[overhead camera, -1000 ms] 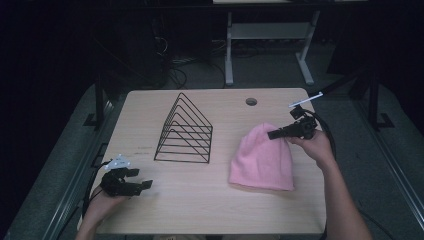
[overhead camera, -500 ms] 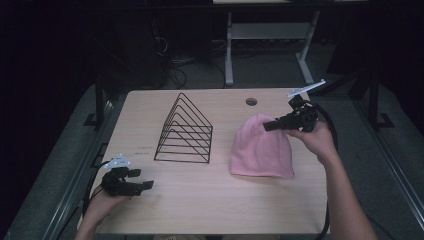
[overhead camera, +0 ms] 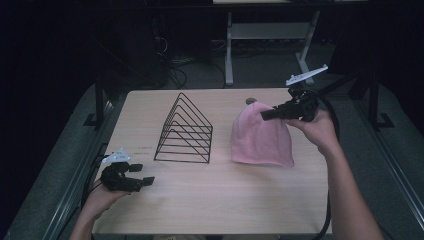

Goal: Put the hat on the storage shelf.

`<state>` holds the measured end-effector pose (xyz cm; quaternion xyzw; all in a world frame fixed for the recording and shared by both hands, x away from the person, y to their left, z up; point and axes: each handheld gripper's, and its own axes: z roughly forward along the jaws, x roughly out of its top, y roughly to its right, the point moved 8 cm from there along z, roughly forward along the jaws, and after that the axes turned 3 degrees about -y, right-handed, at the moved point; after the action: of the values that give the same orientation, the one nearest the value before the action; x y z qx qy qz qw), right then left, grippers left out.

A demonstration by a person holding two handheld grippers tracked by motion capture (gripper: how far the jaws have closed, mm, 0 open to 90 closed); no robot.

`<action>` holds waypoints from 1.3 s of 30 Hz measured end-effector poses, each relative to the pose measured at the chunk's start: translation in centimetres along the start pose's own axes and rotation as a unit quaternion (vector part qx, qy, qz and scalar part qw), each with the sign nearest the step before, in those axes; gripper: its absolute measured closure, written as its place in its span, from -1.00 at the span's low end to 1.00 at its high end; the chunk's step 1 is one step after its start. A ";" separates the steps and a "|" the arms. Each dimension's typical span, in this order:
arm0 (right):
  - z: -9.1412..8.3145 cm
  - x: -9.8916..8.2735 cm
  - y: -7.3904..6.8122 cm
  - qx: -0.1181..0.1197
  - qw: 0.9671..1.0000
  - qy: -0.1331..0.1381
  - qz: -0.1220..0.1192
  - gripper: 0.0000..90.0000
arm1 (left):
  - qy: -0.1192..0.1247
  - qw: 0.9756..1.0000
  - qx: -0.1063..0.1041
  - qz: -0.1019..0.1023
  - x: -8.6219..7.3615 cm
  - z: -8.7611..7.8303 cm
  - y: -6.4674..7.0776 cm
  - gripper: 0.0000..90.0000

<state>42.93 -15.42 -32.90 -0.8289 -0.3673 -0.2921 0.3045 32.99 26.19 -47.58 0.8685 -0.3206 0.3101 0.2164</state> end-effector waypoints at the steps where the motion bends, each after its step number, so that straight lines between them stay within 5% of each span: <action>1: -0.2 0.4 -0.2 0.000 1.000 0.001 -0.004 0.73 | -0.001 1.000 -0.002 0.001 0.1 -0.1 0.0 -0.48; 18: -0.9 4.0 -2.0 0.005 0.999 0.009 -0.037 0.73 | 0.001 0.999 -0.016 0.031 3.2 -2.2 -0.3 -0.57; 39: -1.8 9.7 -5.6 0.019 0.996 0.020 -0.080 0.72 | 0.015 0.996 -0.036 0.077 9.3 -5.7 0.1 -0.58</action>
<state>43.48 -9.54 -23.28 -0.7849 -0.4318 -0.3252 0.3029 36.25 25.47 -37.14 0.8279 -0.3943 0.3276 0.2277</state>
